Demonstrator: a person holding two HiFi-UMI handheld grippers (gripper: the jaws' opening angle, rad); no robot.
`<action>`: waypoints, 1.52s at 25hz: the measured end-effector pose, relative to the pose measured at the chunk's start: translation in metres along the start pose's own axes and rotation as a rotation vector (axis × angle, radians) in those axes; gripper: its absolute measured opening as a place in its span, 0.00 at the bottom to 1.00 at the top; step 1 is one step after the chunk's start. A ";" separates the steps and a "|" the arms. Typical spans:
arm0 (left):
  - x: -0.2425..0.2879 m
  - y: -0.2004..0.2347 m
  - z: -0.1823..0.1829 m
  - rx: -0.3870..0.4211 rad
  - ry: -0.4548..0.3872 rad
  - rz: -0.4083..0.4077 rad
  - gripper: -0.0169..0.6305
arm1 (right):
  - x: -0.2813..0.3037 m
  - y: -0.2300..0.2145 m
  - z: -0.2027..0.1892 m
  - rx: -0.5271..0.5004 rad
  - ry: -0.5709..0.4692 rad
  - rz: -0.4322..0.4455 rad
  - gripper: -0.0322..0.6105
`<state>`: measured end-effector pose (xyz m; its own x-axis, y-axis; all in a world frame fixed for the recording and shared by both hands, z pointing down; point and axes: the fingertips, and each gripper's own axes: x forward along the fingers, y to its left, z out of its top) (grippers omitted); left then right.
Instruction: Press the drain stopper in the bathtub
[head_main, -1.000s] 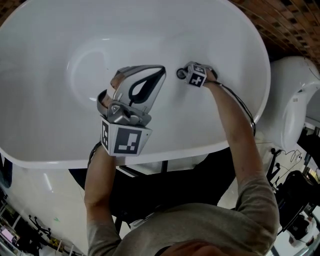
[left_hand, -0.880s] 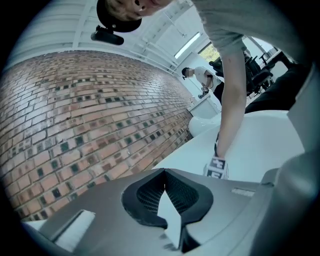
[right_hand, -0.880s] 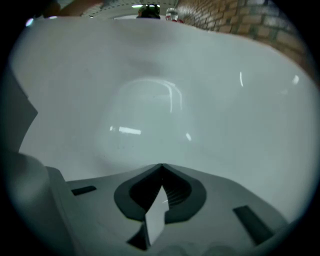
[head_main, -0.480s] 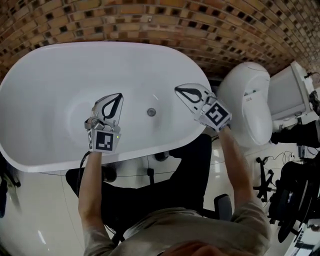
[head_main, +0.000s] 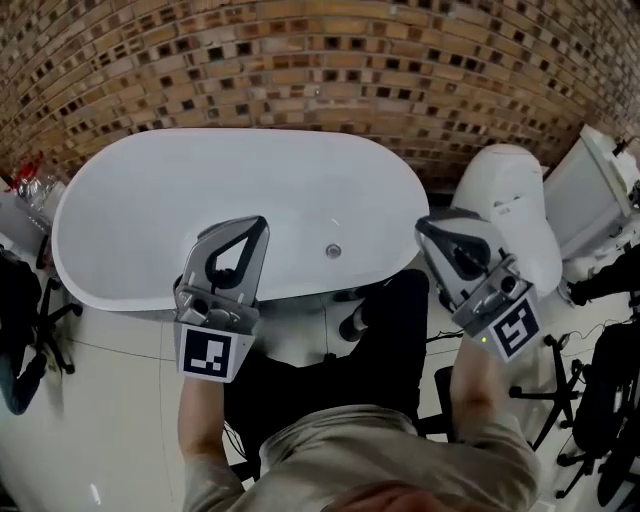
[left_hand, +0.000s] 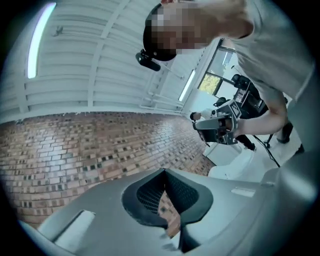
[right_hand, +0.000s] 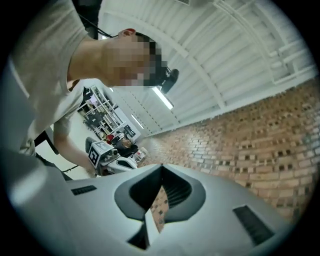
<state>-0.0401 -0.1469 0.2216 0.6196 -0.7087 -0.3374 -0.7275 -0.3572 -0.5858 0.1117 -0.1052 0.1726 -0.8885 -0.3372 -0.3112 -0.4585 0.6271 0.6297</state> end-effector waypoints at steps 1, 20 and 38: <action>-0.007 0.001 0.021 -0.011 -0.033 0.017 0.03 | -0.004 0.006 0.022 -0.050 -0.024 -0.002 0.05; -0.080 -0.016 0.202 0.001 -0.362 0.032 0.03 | -0.069 0.028 0.160 -0.313 -0.228 -0.101 0.05; -0.078 -0.020 0.191 -0.004 -0.344 0.028 0.03 | -0.058 0.045 0.144 -0.328 -0.221 -0.048 0.05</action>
<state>-0.0179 0.0317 0.1187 0.6618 -0.4718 -0.5826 -0.7465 -0.3429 -0.5703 0.1401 0.0436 0.1163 -0.8650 -0.1792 -0.4686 -0.5014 0.3444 0.7937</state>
